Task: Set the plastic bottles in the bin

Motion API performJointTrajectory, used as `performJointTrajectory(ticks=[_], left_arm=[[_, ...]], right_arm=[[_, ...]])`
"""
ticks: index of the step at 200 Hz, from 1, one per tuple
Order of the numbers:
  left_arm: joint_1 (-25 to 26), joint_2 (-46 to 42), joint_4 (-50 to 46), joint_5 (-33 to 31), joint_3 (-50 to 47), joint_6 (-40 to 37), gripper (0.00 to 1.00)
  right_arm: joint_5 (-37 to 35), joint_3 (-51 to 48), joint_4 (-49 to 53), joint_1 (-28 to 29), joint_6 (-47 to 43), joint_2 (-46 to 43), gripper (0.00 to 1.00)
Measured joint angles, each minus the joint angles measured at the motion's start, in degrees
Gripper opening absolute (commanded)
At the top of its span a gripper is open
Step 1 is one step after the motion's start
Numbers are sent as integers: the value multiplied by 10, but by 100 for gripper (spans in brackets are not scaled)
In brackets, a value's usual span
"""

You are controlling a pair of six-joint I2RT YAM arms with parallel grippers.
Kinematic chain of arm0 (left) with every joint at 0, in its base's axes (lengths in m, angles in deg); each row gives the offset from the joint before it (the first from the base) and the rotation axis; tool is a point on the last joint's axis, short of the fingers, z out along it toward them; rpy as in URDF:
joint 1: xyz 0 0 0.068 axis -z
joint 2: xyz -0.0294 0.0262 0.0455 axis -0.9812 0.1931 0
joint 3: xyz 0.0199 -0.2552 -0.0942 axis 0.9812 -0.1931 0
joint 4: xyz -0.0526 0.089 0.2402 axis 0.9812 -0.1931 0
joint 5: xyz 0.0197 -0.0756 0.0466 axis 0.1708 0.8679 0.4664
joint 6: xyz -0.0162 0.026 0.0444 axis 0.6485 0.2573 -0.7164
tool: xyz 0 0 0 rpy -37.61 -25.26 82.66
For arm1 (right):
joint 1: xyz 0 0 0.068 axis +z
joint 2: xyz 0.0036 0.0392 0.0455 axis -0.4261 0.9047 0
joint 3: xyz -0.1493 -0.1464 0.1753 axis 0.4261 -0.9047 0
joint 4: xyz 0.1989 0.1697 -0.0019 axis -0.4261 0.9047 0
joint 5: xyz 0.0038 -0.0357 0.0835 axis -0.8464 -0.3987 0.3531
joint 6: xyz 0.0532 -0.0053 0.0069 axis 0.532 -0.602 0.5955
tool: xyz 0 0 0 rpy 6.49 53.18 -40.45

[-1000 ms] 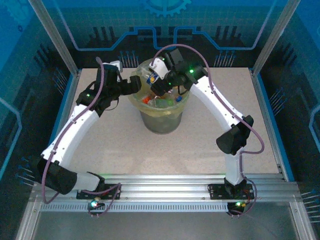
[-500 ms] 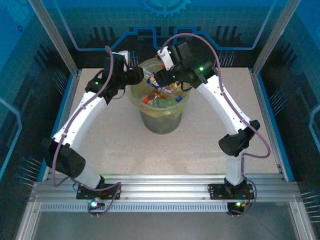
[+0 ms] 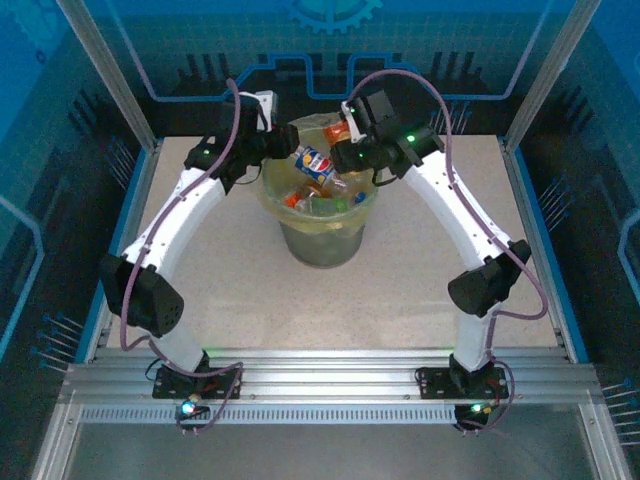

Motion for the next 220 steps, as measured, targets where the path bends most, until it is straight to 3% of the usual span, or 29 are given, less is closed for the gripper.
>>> performJointTrajectory(ticks=[48, 81, 136, 182, 220], left_arm=[[-1, 23, 5, 29, 12, 0, 44], [-1, 40, -4, 30, 27, -1, 58], [-2, 40, -37, 19, 123, -19, 79], [-32, 17, -48, 14, 155, -5, 98], [-116, -4, -57, 5, 137, 69, 99]], right_arm=[[1, -45, -12, -1, 12, -42, 59], [2, -58, -15, -1, 14, -57, 65], [-1, -69, -15, -2, 20, -78, 100], [-16, -119, -15, -9, 26, -145, 100], [-31, -187, -15, -35, 41, -228, 100]])
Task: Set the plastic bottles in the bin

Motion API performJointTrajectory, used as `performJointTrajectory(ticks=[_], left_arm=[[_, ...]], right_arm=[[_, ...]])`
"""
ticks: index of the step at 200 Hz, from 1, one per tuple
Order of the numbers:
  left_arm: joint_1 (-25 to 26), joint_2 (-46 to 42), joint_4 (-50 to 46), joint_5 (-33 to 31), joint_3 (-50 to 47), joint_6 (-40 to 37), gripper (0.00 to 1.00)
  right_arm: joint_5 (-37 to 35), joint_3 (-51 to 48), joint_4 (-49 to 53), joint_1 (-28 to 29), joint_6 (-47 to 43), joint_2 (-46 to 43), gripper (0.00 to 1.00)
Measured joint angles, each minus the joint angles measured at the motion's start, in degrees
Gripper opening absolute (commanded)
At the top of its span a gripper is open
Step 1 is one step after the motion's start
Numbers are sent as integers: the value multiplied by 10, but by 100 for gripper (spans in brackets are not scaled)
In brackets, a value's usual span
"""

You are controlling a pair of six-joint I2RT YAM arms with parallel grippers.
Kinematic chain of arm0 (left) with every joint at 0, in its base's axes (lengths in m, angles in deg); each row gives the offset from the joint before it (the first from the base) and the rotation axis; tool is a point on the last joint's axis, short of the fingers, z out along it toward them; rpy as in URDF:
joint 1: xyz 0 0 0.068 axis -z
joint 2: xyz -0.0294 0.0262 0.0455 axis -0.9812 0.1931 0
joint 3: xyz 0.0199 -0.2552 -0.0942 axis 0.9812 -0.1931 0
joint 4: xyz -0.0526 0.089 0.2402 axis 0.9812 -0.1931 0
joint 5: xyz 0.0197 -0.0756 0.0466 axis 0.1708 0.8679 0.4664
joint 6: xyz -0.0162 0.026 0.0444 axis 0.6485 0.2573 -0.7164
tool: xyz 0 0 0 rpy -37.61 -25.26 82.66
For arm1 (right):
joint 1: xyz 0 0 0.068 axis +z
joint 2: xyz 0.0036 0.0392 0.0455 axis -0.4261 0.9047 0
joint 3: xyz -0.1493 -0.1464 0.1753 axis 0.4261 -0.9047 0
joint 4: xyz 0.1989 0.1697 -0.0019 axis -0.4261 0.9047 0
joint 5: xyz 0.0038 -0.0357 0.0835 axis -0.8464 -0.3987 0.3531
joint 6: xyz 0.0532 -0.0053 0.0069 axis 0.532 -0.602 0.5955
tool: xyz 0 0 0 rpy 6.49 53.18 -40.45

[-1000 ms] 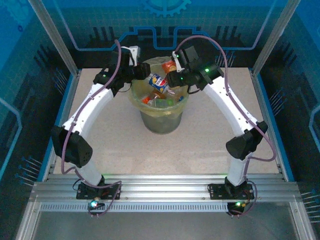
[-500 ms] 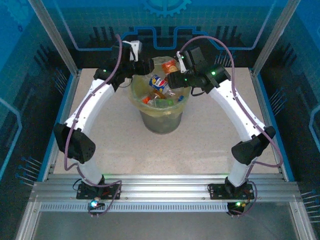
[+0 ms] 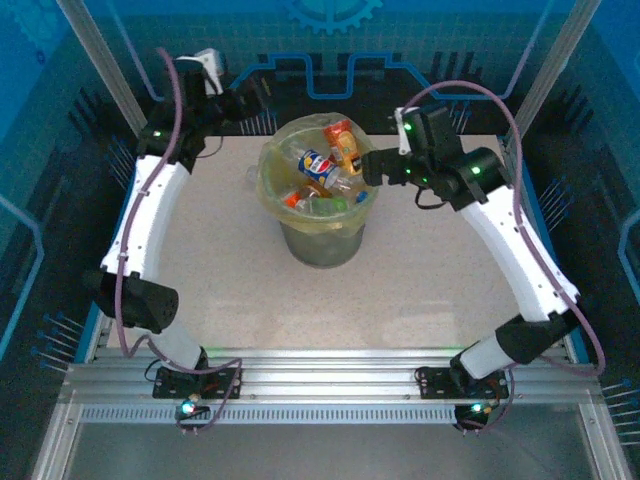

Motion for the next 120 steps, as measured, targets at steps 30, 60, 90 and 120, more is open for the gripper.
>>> performJointTrajectory(ticks=[30, 60, 90, 120], left_arm=[[-61, 5, -12, -3, -38, 76, 99], [-79, 51, -15, -4, -66, 139, 99], [-78, 115, -14, 0, -81, 193, 99], [-78, 152, 1, 1, -114, 258, 99]], right_arm=[[-5, -70, 2, -28, 20, -61, 100], [-7, -130, 5, -50, 38, -105, 100], [-4, -175, 6, -63, 54, -132, 100], [-2, -208, 7, -68, 66, -148, 100]])
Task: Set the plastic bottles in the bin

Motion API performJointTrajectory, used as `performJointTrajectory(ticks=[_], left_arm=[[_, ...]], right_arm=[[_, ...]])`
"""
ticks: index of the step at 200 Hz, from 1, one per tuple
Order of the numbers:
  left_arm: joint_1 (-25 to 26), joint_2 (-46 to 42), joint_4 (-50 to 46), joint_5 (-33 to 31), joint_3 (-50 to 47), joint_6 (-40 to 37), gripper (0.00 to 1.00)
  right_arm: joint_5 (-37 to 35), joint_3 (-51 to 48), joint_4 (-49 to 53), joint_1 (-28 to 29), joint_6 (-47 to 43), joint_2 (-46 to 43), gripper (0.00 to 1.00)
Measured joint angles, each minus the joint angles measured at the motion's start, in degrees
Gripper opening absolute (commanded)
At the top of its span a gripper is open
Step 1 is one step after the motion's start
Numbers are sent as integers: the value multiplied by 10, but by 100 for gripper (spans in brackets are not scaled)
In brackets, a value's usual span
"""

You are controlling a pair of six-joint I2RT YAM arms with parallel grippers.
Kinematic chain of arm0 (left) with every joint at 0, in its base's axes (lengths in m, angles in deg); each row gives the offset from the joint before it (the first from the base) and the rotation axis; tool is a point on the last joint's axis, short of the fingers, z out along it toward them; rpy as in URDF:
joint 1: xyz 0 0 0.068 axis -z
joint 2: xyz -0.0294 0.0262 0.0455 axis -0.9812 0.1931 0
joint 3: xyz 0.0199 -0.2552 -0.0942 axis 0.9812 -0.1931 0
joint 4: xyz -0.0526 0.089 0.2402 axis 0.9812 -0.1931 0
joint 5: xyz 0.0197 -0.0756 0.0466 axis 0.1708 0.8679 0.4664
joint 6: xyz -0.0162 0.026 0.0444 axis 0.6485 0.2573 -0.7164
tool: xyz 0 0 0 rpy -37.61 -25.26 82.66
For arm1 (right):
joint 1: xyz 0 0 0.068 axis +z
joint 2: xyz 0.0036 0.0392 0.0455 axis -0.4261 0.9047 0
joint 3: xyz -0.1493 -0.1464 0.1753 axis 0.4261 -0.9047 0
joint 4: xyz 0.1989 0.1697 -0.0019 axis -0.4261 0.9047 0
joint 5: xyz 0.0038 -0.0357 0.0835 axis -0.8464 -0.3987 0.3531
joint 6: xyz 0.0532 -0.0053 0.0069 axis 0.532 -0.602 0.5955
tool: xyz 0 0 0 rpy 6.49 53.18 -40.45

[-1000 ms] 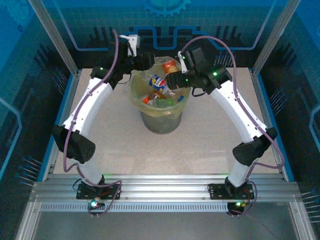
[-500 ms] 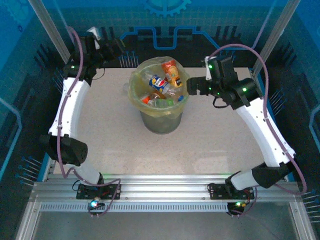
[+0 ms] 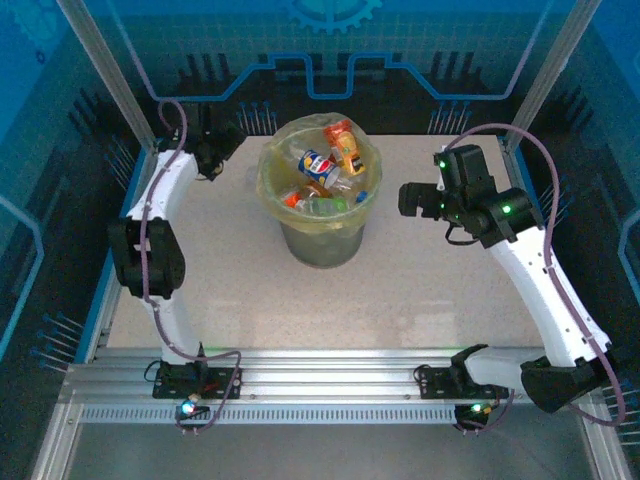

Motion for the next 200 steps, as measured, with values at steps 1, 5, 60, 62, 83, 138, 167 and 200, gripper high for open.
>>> performJointTrajectory(ticks=[1, 5, 60, 62, 83, 138, 167, 200], left_arm=[[0, 0, 0, 0, -1, 2, 99], [0, 4, 3, 0, -4, 10, 99], [7, 44, 42, -1, -31, 110, 99], [8, 46, 43, -1, -31, 113, 99], [17, 71, 54, -1, -30, 135, 99], [34, 140, 62, 0, -8, 175, 99], [34, 162, 67, 2, 11, 189, 99], [34, 181, 76, 10, 34, 199, 99]], right_arm=[[0, -1, 0, 0, 0, 0, 100], [2, -5, 0, -1, 2, -2, 100], [7, -32, 0, -11, 17, -7, 100], [7, -33, 0, -11, 17, -7, 100], [7, -42, 1, -15, 23, -9, 100], [9, -69, 1, -28, 33, -38, 100], [9, -83, 1, -36, 36, -52, 100], [16, -90, 0, -39, 36, -56, 100]])
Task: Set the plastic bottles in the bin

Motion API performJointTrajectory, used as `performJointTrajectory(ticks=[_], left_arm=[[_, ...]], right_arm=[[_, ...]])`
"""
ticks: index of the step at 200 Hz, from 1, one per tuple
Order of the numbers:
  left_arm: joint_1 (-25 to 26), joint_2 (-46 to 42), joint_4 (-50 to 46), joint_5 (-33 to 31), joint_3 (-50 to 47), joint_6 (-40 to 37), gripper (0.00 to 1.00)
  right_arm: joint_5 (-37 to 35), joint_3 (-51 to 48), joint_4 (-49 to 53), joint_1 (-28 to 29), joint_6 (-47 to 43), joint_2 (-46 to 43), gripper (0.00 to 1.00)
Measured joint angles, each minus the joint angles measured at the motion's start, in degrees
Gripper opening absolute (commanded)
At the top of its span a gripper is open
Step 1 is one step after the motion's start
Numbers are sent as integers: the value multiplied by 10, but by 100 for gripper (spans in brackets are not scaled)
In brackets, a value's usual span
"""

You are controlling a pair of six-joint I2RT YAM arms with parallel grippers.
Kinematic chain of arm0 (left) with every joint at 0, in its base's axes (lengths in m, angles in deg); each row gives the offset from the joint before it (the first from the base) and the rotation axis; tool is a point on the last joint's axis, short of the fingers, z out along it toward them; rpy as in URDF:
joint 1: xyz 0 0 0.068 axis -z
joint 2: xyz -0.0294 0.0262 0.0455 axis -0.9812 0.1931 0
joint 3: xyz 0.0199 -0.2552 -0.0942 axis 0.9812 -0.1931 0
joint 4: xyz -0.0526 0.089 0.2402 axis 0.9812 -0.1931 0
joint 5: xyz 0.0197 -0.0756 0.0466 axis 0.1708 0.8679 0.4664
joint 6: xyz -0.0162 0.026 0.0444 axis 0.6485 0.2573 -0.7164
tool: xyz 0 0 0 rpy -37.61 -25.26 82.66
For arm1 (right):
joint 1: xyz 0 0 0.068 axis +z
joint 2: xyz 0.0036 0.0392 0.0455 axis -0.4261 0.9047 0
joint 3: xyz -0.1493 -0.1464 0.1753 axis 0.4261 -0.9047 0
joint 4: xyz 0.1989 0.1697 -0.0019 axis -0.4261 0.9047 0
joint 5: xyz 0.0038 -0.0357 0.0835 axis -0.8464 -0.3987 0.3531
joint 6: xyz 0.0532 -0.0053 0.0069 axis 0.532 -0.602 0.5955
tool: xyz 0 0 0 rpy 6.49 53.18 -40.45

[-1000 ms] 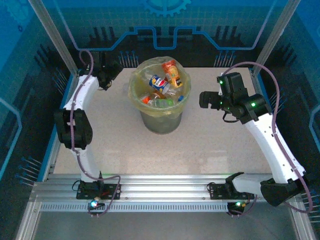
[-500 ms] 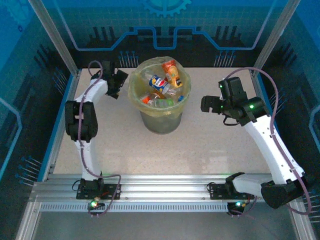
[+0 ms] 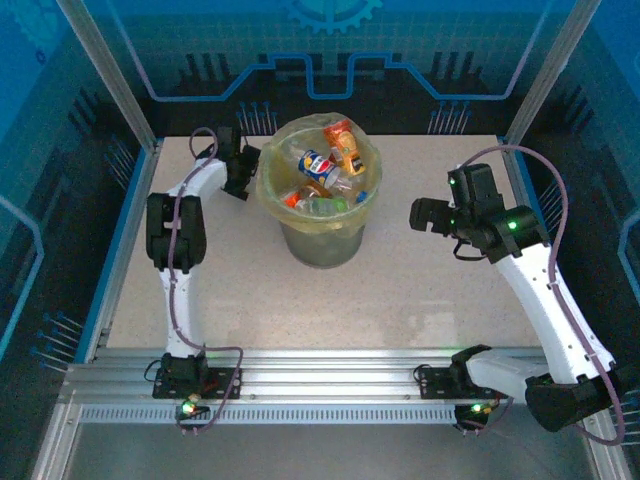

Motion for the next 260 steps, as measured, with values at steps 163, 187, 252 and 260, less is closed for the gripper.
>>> performJointTrajectory(ticks=[163, 187, 252, 260], left_arm=[[21, 62, -5, 5, 45, 38, 71], [21, 63, 0, 5, 45, 42, 60], [0, 55, 73, 12, 9, 38, 46], [-7, 51, 77, 12, 3, 31, 46]], right_arm=[[6, -14, -12, -2, 0, 4, 100], [7, -19, -12, -4, 0, 4, 100], [9, -28, -17, -4, 0, 10, 100], [9, -28, -17, -4, 0, 10, 100]])
